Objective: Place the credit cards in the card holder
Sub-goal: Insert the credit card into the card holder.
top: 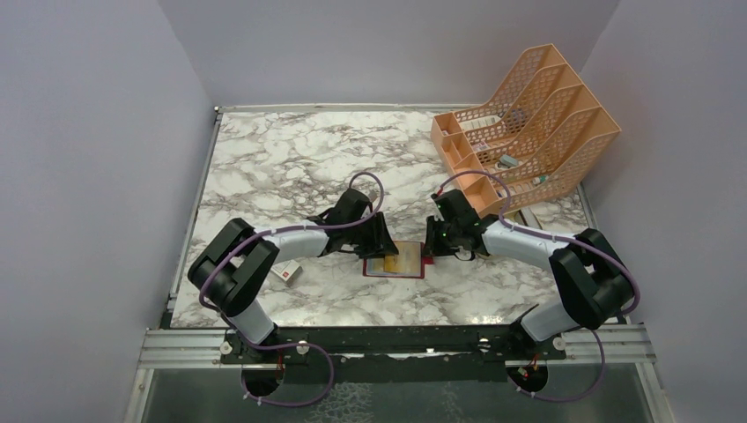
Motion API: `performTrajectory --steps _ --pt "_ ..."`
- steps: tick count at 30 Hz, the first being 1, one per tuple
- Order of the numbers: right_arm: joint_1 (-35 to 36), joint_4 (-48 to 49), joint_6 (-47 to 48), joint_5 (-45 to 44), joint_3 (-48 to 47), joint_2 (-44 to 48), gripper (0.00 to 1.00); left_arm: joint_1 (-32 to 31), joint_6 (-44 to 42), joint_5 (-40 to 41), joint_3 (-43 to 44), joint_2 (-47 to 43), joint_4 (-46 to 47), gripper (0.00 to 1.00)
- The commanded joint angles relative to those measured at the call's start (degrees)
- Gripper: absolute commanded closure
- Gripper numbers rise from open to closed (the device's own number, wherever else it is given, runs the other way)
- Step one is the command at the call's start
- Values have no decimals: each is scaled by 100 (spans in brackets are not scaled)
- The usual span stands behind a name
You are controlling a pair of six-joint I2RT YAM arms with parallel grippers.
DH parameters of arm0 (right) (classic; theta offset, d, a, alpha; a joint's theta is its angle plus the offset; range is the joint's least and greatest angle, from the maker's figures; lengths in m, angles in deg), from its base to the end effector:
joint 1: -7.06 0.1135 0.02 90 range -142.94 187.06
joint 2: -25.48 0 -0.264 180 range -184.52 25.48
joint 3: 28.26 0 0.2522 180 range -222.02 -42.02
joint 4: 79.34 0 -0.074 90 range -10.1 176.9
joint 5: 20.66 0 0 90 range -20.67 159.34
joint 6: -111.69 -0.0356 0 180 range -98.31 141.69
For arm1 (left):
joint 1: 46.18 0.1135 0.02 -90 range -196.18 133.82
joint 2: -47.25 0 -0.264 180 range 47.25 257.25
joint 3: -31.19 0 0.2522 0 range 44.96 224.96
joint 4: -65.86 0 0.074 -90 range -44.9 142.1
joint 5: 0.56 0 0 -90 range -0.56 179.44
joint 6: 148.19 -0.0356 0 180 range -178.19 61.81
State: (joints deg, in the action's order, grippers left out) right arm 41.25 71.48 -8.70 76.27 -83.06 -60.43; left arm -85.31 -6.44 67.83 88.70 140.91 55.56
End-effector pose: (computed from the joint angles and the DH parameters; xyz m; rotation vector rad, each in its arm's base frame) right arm 0.2220 0.1560 0.1516 -0.1338 2.7158 0.5244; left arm 0.2355 -0.2085 0.1506 -0.0904 2.6541 -1.1082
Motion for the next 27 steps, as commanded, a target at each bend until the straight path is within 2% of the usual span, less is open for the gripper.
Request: performTrajectory --steps 1,27 --pt "52 10 -67 -128 110 149 86 -28 -147 311 93 -211 -255 52" --pt "52 158 -131 26 200 121 88 -80 110 -147 4 160 343 51"
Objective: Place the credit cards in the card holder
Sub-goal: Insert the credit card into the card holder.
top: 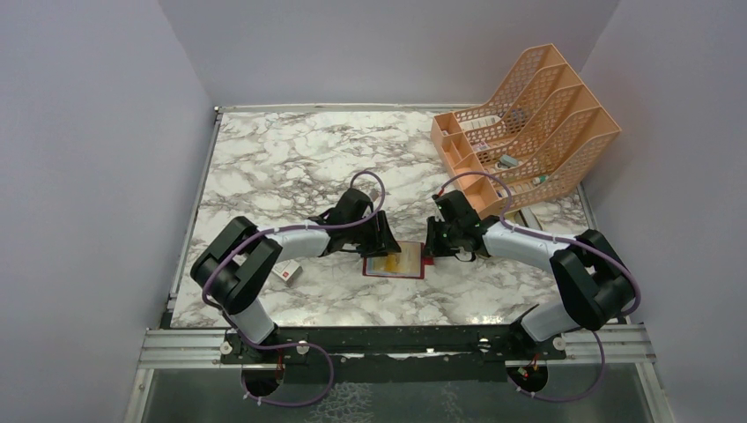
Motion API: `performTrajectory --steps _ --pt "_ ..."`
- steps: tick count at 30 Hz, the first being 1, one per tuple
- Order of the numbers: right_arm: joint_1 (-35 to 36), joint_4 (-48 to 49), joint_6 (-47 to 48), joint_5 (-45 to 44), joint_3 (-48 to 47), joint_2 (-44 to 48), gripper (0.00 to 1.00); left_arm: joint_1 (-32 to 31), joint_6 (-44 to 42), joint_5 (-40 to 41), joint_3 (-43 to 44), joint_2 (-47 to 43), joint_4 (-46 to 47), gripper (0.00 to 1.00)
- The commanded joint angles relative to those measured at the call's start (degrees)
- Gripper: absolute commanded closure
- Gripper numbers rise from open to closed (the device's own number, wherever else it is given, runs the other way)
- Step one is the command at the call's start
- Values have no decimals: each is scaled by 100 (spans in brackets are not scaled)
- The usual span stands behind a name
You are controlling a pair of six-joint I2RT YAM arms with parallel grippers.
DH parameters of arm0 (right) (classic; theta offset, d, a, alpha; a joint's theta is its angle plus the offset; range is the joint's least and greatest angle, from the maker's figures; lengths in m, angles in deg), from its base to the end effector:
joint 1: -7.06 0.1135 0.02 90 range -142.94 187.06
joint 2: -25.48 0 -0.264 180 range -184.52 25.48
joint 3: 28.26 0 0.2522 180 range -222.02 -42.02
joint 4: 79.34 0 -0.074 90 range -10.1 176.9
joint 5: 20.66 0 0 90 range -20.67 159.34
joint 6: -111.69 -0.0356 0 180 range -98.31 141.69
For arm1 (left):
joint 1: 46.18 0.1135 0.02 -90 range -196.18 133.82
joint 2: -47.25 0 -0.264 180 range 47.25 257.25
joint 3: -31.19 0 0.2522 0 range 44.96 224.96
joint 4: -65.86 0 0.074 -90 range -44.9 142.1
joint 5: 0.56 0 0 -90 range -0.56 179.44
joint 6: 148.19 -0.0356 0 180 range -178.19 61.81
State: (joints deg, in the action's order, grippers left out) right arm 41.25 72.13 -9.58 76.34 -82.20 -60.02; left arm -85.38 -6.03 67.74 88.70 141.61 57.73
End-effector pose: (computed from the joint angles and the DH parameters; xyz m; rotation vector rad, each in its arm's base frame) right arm 0.2198 0.1546 0.1499 -0.1136 2.7159 0.5324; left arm 0.2378 -0.2109 0.1498 -0.0890 2.6306 -1.1293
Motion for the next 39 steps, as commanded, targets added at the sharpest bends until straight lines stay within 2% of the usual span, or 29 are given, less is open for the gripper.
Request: performTrajectory --steps 1,29,39 --pt "52 96 -48 27 114 75 88 -78 84 -148 3 97 145 51" --pt "52 158 -49 126 117 57 88 -290 433 -445 137 275 818 51" --pt "52 136 -46 73 149 129 89 -290 -55 79 385 105 -57 51"
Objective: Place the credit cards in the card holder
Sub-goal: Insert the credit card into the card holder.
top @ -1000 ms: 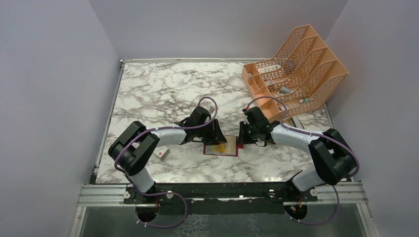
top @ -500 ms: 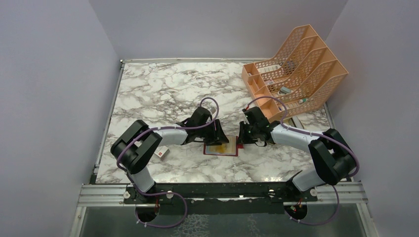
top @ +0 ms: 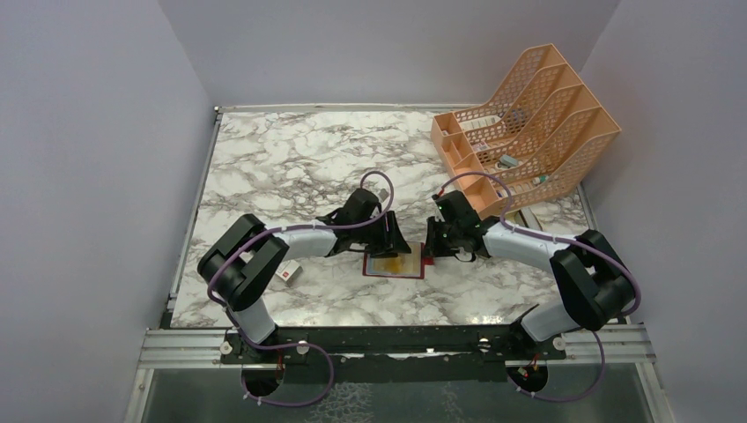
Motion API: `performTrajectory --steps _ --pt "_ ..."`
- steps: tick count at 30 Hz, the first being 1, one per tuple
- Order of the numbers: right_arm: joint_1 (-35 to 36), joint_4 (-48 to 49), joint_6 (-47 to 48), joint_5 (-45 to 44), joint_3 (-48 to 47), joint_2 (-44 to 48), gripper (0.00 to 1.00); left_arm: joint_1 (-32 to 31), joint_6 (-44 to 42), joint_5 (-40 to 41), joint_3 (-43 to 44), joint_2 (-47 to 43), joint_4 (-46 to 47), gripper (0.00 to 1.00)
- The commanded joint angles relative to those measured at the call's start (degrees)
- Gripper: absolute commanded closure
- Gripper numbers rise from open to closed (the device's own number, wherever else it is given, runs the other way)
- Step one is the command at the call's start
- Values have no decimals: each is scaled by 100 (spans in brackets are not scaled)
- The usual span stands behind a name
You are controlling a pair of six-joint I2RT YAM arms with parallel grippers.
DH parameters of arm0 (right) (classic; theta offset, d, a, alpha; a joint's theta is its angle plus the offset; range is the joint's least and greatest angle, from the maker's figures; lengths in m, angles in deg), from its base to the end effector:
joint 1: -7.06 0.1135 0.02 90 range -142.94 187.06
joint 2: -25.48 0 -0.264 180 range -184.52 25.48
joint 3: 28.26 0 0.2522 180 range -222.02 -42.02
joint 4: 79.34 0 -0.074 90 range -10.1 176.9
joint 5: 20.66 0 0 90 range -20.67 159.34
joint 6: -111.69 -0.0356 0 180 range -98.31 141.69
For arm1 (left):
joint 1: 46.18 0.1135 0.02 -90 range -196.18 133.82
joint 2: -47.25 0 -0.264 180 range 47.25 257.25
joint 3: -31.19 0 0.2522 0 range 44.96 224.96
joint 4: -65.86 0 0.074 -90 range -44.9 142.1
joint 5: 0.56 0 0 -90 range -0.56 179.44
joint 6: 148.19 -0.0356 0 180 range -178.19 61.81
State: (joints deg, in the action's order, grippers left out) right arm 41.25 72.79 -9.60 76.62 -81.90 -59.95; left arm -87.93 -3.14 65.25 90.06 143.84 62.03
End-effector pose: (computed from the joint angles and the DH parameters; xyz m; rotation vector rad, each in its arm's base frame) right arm 0.2196 0.1546 0.1495 -0.1154 2.7101 0.5428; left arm 0.2361 -0.2303 0.1508 -0.0521 2.6120 -1.2449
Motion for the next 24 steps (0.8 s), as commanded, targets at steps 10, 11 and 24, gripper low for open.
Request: performTrajectory --steps 10,11,24 --pt "52 92 -53 53 138 137 89 -34 -499 530 225 -32 -663 49" --pt "52 92 -53 47 151 140 89 -34 -484 474 208 3 -583 49" --pt "52 117 -71 61 155 133 88 -70 59 -164 27 351 343 49"
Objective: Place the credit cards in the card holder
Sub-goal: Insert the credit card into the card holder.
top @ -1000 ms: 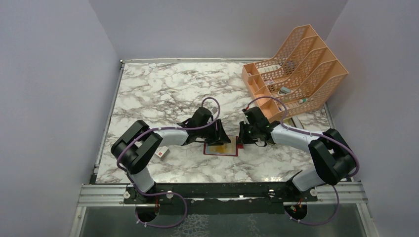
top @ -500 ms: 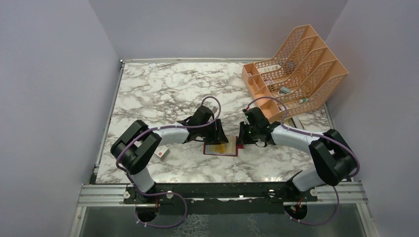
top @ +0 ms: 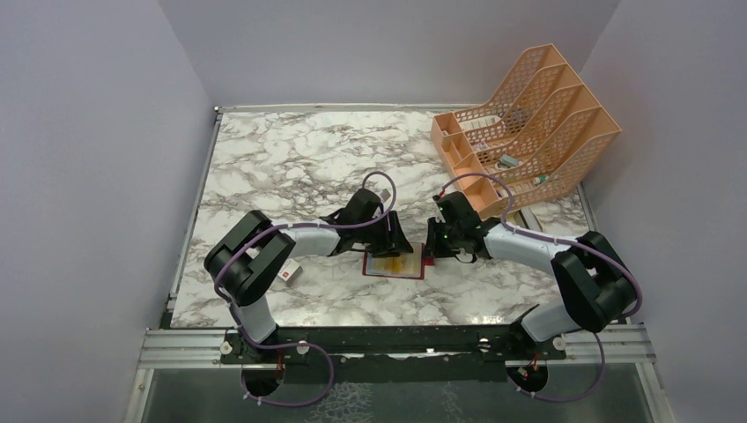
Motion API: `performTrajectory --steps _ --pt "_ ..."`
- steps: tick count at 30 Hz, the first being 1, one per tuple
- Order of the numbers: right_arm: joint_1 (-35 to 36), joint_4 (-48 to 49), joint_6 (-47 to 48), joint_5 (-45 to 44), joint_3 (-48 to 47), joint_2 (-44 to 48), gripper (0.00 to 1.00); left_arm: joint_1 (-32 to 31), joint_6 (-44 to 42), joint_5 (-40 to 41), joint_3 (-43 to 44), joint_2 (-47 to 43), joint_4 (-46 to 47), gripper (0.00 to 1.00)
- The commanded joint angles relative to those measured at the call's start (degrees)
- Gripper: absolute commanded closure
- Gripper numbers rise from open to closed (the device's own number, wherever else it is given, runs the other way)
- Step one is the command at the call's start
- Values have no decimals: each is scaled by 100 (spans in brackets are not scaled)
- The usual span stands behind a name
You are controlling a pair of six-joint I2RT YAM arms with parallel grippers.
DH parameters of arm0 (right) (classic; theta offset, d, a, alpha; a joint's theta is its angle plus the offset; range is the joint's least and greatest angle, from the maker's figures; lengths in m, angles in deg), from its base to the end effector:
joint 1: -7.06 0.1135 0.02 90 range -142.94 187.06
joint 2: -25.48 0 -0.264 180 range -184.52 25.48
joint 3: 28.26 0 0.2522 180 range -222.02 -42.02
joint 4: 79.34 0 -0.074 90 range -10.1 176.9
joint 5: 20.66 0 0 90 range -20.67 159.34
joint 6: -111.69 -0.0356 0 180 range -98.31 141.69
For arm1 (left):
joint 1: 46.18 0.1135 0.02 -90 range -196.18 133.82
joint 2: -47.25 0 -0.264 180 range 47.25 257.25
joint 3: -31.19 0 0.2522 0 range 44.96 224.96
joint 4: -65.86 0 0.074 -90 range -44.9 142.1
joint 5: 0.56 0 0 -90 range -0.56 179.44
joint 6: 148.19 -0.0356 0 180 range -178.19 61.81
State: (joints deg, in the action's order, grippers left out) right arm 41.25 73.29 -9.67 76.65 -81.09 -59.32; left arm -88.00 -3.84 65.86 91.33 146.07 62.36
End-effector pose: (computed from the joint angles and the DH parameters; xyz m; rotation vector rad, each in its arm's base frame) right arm 0.2173 0.1531 0.1488 -0.1142 2.7051 0.5471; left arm 0.2412 -0.2349 0.1452 -0.0447 2.6167 -1.2231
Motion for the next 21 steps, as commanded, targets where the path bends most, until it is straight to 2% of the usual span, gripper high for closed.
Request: performTrajectory --steps 1,6,15,21 --pt "52 73 -65 66 73 73 89 -71 158 -256 -105 138 366 49" --pt "52 69 -64 61 81 52 89 -74 150 -267 -44 32 312 49" --pt "52 57 -53 34 104 91 89 -72 -690 621 510 -462 -1282 48" --pt "52 51 -46 42 97 100 89 -72 -759 713 493 -379 -1386 46"
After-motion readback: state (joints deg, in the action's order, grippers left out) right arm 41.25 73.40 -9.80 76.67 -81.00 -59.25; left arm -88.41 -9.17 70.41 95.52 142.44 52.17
